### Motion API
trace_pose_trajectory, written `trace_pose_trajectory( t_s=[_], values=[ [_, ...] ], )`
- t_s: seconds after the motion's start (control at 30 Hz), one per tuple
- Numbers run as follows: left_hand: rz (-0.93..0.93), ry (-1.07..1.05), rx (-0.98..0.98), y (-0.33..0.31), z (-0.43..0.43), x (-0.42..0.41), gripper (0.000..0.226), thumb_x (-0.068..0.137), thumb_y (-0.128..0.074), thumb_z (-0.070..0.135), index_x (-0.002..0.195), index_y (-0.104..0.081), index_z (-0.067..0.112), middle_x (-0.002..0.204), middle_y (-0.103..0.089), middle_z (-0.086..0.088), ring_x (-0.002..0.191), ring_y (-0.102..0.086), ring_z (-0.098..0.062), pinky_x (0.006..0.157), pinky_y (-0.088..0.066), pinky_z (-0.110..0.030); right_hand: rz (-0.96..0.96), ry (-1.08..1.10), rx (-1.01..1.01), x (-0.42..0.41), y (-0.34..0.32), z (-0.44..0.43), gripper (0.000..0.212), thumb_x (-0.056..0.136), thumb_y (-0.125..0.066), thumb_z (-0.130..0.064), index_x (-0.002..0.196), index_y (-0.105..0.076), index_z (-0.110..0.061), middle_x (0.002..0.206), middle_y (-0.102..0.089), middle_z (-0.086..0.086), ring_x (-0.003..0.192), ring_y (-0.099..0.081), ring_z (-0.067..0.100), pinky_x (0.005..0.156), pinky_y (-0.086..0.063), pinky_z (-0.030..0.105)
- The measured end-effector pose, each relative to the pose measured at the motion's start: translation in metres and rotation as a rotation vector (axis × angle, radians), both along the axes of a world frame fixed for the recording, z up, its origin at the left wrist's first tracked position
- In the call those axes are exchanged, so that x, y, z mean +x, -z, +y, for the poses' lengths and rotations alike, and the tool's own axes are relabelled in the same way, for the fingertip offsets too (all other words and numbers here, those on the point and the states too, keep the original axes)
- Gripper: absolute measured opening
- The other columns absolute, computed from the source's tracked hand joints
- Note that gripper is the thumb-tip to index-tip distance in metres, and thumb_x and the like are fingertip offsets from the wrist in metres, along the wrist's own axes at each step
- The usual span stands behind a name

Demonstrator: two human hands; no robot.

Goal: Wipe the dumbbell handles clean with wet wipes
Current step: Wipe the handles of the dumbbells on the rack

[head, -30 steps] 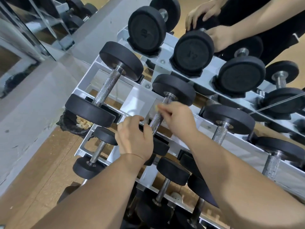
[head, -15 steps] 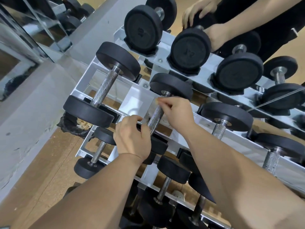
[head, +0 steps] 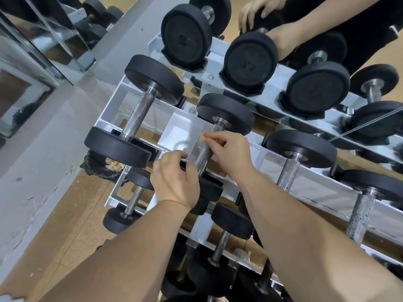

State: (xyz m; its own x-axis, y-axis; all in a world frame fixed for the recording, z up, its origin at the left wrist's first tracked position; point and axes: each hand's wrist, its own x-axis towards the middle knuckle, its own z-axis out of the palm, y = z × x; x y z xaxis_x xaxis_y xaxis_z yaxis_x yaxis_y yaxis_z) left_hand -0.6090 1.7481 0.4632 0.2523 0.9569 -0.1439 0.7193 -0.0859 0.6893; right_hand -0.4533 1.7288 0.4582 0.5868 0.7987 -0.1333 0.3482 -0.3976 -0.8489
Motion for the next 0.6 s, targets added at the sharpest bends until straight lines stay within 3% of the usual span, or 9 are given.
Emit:
trace_pose_trajectory(
  t_s=[0.1, 0.2, 0.27, 0.33, 0.47, 0.6],
  values=[
    [0.002, -0.005, -0.019, 0.000, 0.000, 0.000, 0.043, 0.086, -0.037, 0.038, 0.112, -0.067, 0.021, 0.111, -0.065, 0.003, 0.112, -0.050, -0.028, 0.093, -0.042, -0.042, 0.053, 0.036, 0.019, -0.010, 0.000, -0.009, 0.015, 0.091, -0.073, -0.024, 0.104, -0.080, -0.022, 0.071, -0.065, -0.021, 0.068, -0.059, -0.005, 0.067, -0.042, 0.007],
    [0.002, 0.000, -0.017, 0.000, 0.001, 0.000, 0.043, 0.086, -0.037, 0.039, 0.112, -0.066, 0.021, 0.114, -0.065, 0.002, 0.112, -0.051, -0.029, 0.094, -0.043, -0.043, 0.106, -0.152, -0.101, -0.018, -0.001, -0.025, 0.015, 0.090, -0.074, -0.025, 0.104, -0.079, -0.024, 0.080, -0.072, -0.015, 0.074, -0.064, 0.001, 0.071, -0.050, 0.014],
    [-0.010, -0.009, -0.013, 0.001, 0.000, 0.000, 0.042, 0.086, -0.038, 0.039, 0.111, -0.067, 0.021, 0.113, -0.066, 0.002, 0.111, -0.051, -0.029, 0.093, -0.042, -0.043, 0.056, -0.228, -0.138, -0.014, -0.001, -0.022, 0.014, 0.090, -0.074, -0.025, 0.103, -0.080, -0.024, 0.086, -0.074, -0.014, 0.078, -0.065, 0.000, 0.074, -0.048, 0.010],
    [-0.017, -0.014, -0.008, 0.002, 0.000, 0.000, 0.041, 0.086, -0.039, 0.037, 0.111, -0.068, 0.021, 0.111, -0.066, 0.002, 0.111, -0.051, -0.029, 0.092, -0.042, -0.042, -0.062, -0.171, -0.107, -0.004, -0.001, -0.011, 0.014, 0.090, -0.074, -0.026, 0.103, -0.080, -0.023, 0.086, -0.072, -0.016, 0.072, -0.059, -0.007, 0.071, -0.040, 0.004],
    [-0.017, -0.016, -0.016, 0.001, 0.000, 0.000, 0.042, 0.086, -0.039, 0.035, 0.112, -0.069, 0.020, 0.110, -0.066, 0.003, 0.111, -0.051, -0.029, 0.094, -0.043, -0.044, -0.147, 0.101, 0.018, 0.017, -0.002, 0.006, 0.011, 0.090, -0.073, -0.027, 0.097, -0.081, -0.023, 0.071, -0.063, -0.025, 0.067, -0.056, -0.010, 0.069, -0.038, 0.008],
    [-0.016, -0.007, -0.011, 0.000, 0.000, 0.000, 0.040, 0.086, -0.039, 0.036, 0.110, -0.067, 0.019, 0.112, -0.066, 0.001, 0.110, -0.051, -0.028, 0.094, -0.042, -0.044, 0.016, -0.141, -0.075, -0.004, -0.004, -0.017, 0.013, 0.090, -0.074, -0.026, 0.101, -0.080, -0.021, 0.081, -0.070, -0.020, 0.073, -0.060, -0.009, 0.070, -0.042, 0.006]
  ],
)
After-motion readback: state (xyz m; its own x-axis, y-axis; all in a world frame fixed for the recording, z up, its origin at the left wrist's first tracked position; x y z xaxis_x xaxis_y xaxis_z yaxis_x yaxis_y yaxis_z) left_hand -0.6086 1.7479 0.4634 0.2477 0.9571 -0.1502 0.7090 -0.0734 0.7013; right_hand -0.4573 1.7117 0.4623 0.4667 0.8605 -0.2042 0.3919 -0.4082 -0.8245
